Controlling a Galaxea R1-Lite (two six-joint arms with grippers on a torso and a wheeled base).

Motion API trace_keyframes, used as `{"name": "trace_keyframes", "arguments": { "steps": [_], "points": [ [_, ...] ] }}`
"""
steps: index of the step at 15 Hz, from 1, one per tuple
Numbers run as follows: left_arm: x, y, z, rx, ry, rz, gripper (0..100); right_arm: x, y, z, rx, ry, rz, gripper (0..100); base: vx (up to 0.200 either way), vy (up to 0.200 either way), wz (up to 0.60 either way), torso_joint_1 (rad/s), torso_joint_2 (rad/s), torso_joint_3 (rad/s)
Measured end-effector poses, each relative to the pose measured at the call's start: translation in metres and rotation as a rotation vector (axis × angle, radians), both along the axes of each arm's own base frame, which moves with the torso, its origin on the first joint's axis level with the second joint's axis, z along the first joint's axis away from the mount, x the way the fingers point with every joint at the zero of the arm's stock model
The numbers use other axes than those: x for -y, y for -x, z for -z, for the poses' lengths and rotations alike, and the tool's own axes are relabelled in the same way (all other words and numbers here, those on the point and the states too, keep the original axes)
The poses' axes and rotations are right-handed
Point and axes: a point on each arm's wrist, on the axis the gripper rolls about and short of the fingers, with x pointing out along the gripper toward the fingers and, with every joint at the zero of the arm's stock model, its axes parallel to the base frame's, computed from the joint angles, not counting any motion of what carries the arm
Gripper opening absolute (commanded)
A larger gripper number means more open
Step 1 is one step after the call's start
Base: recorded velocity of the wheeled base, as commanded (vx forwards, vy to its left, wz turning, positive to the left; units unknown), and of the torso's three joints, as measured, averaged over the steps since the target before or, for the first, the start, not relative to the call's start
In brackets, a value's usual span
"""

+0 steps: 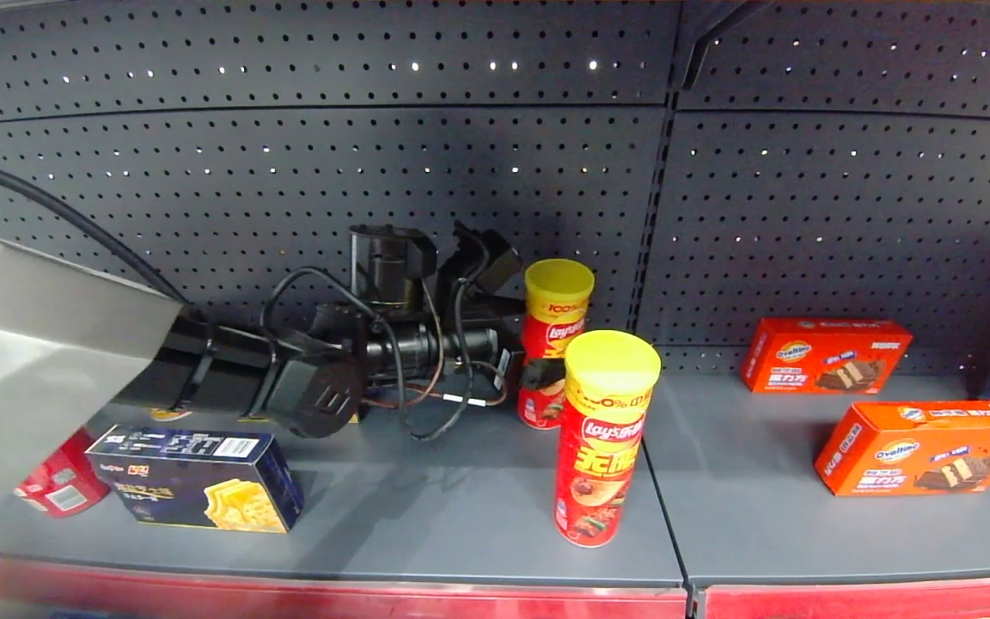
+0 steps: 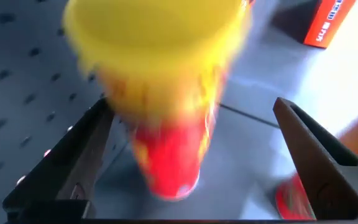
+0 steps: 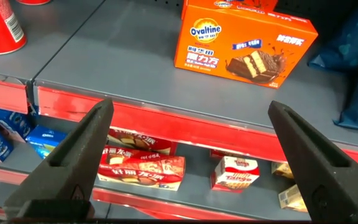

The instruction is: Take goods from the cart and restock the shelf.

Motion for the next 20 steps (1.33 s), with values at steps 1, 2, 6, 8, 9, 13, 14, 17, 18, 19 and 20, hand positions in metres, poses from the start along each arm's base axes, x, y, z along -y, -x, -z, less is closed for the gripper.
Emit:
{"name": "trace_keyframes", "arguments": {
  "steps": [1, 2, 6, 8, 9, 13, 14, 17, 18, 19, 20],
  "points": [
    [-0.008, 0.006, -0.002, -0.001, 0.000, -0.010, 100, 0.000, 0.000, 0.001, -0.003, 0.000, -0.002, 100, 0.000, 0.000, 0.00, 0.000, 0.00, 0.000],
    [-0.016, 0.011, -0.002, -0.001, -0.001, -0.021, 100, 0.000, 0.000, 0.001, -0.006, 0.001, -0.003, 100, 0.000, 0.000, 0.00, 0.000, 0.00, 0.000],
    [-0.043, 0.029, 0.001, 0.021, -0.022, -0.090, 100, 0.000, -0.001, 0.000, -0.006, 0.001, -0.007, 100, 0.000, 0.000, 0.00, 0.000, 0.00, 0.000],
    [-0.048, 0.033, 0.002, 0.034, -0.048, -0.136, 100, 0.000, -0.001, -0.001, -0.001, 0.000, -0.007, 100, 0.000, 0.000, 0.00, 0.000, 0.00, 0.000],
    [-0.050, 0.035, 0.004, 0.029, -0.059, -0.157, 100, 0.000, -0.001, -0.002, 0.001, 0.000, -0.007, 100, 0.000, 0.000, 0.00, 0.000, 0.00, 0.000],
    [-0.053, 0.047, 0.017, -0.010, -0.110, -0.229, 100, 0.000, -0.001, -0.004, 0.001, -0.001, -0.006, 100, 0.000, 0.000, 0.00, 0.000, 0.00, 0.000],
    [-0.054, 0.047, 0.018, -0.010, -0.125, -0.268, 100, 0.000, -0.001, -0.004, -0.001, 0.000, -0.006, 100, 0.000, 0.000, 0.00, 0.000, 0.00, 0.000],
    [-0.053, 0.041, 0.024, -0.009, -0.155, -0.351, 100, 0.000, -0.002, -0.002, -0.006, 0.001, -0.006, 100, 0.000, 0.000, 0.00, 0.000, 0.00, 0.000],
    [-0.052, 0.037, 0.026, -0.009, -0.161, -0.366, 100, 0.000, -0.002, -0.002, -0.005, 0.001, -0.006, 100, 0.000, 0.000, 0.00, 0.000, 0.00, 0.000],
    [-0.050, 0.034, 0.028, -0.009, -0.165, -0.373, 100, 0.000, -0.002, -0.002, -0.006, 0.001, -0.006, 100, 0.000, 0.000, 0.00, 0.000, 0.00, 0.000],
    [-0.048, 0.030, 0.029, -0.010, -0.168, -0.381, 100, 0.000, -0.002, -0.002, -0.006, 0.001, -0.006, 100, 0.000, 0.000, 0.00, 0.000, 0.00, 0.000]
  ]
}}
